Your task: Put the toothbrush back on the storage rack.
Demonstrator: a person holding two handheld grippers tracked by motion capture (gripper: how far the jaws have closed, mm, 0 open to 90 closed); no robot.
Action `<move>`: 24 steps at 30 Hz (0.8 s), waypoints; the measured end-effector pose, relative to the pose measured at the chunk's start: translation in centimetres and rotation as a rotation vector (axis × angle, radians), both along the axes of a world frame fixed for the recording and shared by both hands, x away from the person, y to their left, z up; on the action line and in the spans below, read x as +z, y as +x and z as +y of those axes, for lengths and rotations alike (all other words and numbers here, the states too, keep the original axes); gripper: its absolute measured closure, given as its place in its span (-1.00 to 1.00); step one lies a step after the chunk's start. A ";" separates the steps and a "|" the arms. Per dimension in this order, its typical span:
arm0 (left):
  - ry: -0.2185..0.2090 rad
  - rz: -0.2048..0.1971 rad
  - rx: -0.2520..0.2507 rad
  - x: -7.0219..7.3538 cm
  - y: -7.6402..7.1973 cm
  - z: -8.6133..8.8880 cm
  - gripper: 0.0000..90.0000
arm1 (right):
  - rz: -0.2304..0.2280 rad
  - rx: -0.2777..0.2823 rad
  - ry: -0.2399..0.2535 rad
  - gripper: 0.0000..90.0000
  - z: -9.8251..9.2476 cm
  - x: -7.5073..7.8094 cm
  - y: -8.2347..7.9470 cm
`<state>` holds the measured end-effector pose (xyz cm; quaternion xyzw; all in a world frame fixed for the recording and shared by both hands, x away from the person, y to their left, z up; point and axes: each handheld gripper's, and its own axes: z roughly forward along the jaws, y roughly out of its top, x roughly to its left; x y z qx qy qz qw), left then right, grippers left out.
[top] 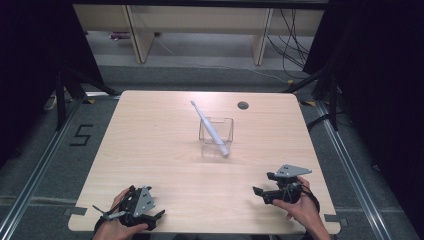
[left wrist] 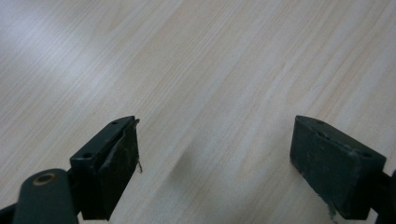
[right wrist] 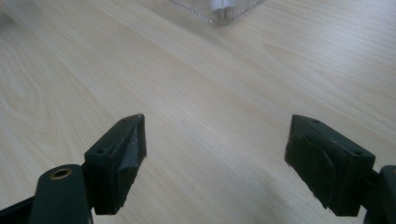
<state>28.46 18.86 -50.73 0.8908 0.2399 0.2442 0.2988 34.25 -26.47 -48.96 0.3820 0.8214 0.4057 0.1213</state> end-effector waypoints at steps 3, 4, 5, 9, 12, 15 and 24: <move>0.001 0.001 0.000 0.0 0.0 0.0 -0.67 | -0.008 0.001 -0.007 -0.57 -0.2 0.0 -0.2; 0.000 0.000 0.000 0.0 0.0 0.0 -0.67 | 0.010 0.000 0.002 -0.58 -0.2 -0.1 -0.4; 0.000 0.000 0.000 0.0 0.0 0.0 -0.67 | -0.005 0.003 -0.007 -0.59 -0.3 -0.2 -0.3; 0.000 0.000 0.001 0.0 0.0 0.0 -0.67 | 0.024 -0.008 0.002 -0.59 -0.4 -0.3 -0.7; 0.001 0.000 0.001 0.0 0.0 0.0 -0.67 | 0.019 -0.007 -0.003 -0.59 -0.6 -0.3 -0.8; 0.001 -0.001 0.000 0.0 0.0 0.0 -0.67 | 0.002 -0.001 -0.009 -0.59 -0.7 -0.3 -0.9; 0.001 0.000 0.001 0.0 0.0 0.0 -0.67 | 0.030 -0.010 -0.005 -0.60 -0.7 -0.4 -1.3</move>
